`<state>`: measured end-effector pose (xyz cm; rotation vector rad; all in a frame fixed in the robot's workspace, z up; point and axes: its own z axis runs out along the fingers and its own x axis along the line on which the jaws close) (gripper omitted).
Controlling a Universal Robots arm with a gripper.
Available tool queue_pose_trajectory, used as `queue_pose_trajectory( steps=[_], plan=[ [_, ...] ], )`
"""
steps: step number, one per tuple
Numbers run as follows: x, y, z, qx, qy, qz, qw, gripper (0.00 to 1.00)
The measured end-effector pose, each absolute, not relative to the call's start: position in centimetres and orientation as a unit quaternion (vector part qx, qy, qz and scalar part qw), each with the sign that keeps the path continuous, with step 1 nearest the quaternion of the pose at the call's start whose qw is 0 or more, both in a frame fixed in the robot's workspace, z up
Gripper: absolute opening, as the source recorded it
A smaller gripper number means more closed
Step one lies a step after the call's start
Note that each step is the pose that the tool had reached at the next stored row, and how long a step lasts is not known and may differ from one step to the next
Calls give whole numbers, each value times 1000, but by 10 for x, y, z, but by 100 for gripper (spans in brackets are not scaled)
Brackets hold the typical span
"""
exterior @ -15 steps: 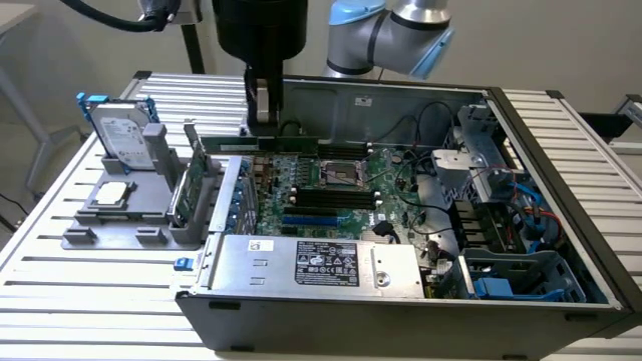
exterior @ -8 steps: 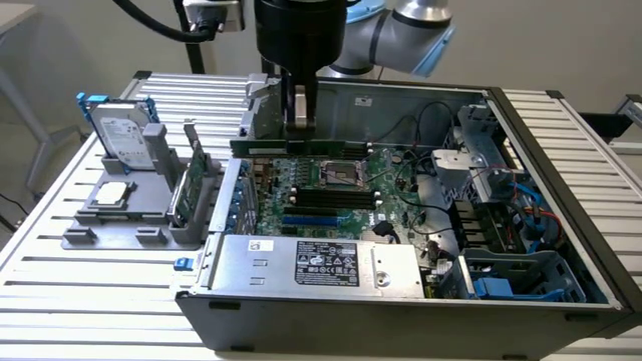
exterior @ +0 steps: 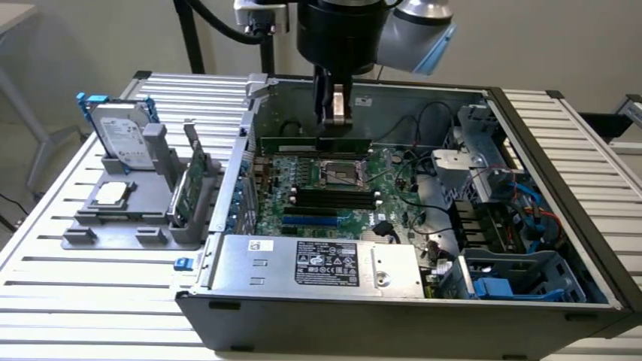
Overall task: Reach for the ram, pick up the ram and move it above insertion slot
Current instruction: 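Pick up the ram and move it above insertion slot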
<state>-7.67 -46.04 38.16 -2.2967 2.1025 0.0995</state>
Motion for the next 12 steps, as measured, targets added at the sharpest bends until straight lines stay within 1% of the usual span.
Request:
queue_pose_trajectory(
  steps=[12],
  plan=[
    [-56, -421, 377, -737, 675, 30, 11, 14]
  ],
)
